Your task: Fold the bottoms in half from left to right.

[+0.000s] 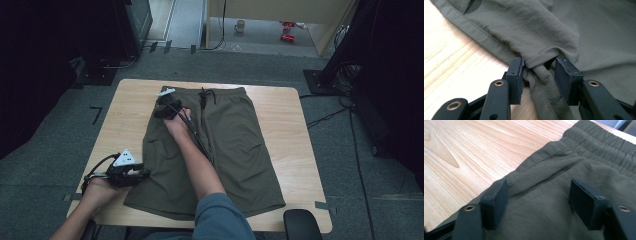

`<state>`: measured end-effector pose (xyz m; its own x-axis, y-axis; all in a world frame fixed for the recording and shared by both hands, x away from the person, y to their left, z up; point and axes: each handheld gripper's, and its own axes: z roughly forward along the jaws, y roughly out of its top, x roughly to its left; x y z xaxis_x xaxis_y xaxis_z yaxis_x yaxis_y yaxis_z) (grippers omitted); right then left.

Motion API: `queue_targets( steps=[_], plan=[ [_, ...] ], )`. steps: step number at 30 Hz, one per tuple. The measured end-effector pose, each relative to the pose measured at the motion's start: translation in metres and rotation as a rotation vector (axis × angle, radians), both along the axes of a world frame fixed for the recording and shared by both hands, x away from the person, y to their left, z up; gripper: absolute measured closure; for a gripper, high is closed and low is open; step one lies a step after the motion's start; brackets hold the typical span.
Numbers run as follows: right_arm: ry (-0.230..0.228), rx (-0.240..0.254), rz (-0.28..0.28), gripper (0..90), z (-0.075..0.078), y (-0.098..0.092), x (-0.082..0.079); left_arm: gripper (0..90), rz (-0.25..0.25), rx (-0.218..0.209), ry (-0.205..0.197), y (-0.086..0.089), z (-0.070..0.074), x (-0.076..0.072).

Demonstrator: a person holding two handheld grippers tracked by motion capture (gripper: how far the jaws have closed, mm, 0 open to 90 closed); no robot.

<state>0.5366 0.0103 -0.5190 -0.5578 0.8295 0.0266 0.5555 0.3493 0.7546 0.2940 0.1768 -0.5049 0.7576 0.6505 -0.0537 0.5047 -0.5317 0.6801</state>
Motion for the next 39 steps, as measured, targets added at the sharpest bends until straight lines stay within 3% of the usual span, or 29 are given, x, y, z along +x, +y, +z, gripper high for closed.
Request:
queue_targets(
  steps=[2,11,19,22,25,26,27,28,30,31,35,39],
  plan=[
    [0.000,0.001,-0.005,33.1,0.000,0.000,0.000,60.9,0.002,-0.001,-0.001,0.000,0.000,0.000],
    [-0.020,0.007,-0.002,55.4,0.000,-0.002,-0.004,61.9,0.008,0.003,-0.001,-0.002,0.000,0.000],
    [-0.032,0.004,-0.021,75.7,0.001,-0.001,-0.007,75.3,0.017,0.009,-0.001,-0.005,0.001,0.003],
    [-0.031,0.002,-0.033,83.6,0.001,-0.001,-0.008,83.1,0.022,0.013,0.017,-0.006,0.002,0.006],
    [-0.015,0.018,-0.037,86.0,0.001,-0.004,-0.007,85.8,0.023,0.029,0.025,-0.008,0.003,0.008],
    [0.026,0.042,-0.046,86.6,0.003,-0.006,-0.004,86.8,0.031,0.035,0.030,-0.009,0.005,0.009],
    [0.026,0.042,-0.046,86.6,0.003,-0.006,-0.004,87.3,0.031,0.035,0.030,-0.009,0.005,0.009],
    [0.079,0.064,-0.050,86.4,0.006,-0.010,0.000,87.5,0.040,0.027,0.039,-0.009,0.007,0.011],
    [0.103,0.067,-0.044,86.6,0.008,-0.012,0.002,88.0,0.049,0.017,0.038,-0.009,0.009,0.012],
    [0.123,0.066,-0.040,87.3,0.012,-0.017,0.005,88.5,0.064,-0.015,0.023,-0.010,0.016,0.013],
    [0.126,0.091,-0.045,87.5,0.025,-0.029,0.008,88.8,0.056,-0.079,-0.039,-0.019,0.034,0.008],
    [0.120,0.114,-0.041,87.5,0.038,-0.038,0.006,88.8,0.028,-0.105,-0.076,-0.030,0.046,0.003]
  ],
)
